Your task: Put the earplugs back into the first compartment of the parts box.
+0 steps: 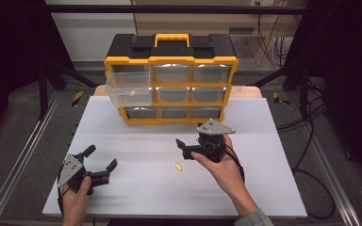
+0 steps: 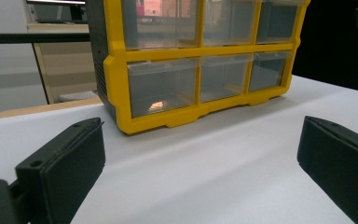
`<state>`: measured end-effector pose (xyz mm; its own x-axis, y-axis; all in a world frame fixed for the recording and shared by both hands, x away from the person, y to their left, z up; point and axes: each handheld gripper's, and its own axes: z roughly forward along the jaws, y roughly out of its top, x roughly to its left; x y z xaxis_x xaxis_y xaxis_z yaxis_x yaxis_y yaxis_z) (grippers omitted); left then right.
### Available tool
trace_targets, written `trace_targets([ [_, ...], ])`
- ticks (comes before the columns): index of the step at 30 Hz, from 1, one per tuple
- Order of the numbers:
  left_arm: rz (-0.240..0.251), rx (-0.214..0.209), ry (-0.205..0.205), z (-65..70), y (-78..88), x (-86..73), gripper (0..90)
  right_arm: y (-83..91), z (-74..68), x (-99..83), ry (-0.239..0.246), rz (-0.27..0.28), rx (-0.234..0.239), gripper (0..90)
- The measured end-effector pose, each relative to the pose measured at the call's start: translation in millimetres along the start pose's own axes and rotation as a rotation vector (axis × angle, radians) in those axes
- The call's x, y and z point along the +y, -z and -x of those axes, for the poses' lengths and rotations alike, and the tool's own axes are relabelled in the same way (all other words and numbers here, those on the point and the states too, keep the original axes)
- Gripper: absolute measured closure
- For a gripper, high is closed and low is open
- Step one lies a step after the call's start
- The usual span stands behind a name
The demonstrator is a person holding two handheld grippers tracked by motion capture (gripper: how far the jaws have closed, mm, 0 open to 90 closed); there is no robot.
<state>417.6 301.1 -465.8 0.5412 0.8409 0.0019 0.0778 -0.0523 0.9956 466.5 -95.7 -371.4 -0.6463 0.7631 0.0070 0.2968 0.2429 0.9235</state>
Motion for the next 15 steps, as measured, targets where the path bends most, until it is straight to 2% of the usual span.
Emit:
trace_targets([
  [4, -0.003, 0.004, -0.003, 0.5, 1.0, -0.3, 0.5, 0.0, -1.8, -13.1, -0.026, -0.020, 0.018, 7.9],
  [8, -0.003, 0.007, -0.001, 0.2, 1.5, -0.5, 0.5, -1.4, -3.7, -25.0, -0.031, -0.035, 0.023, 8.1],
  [15, -0.004, -0.003, -0.005, 0.9, 1.8, -1.3, 0.5, -6.1, -7.0, -45.4, -0.044, -0.096, 0.034, 8.2],
])
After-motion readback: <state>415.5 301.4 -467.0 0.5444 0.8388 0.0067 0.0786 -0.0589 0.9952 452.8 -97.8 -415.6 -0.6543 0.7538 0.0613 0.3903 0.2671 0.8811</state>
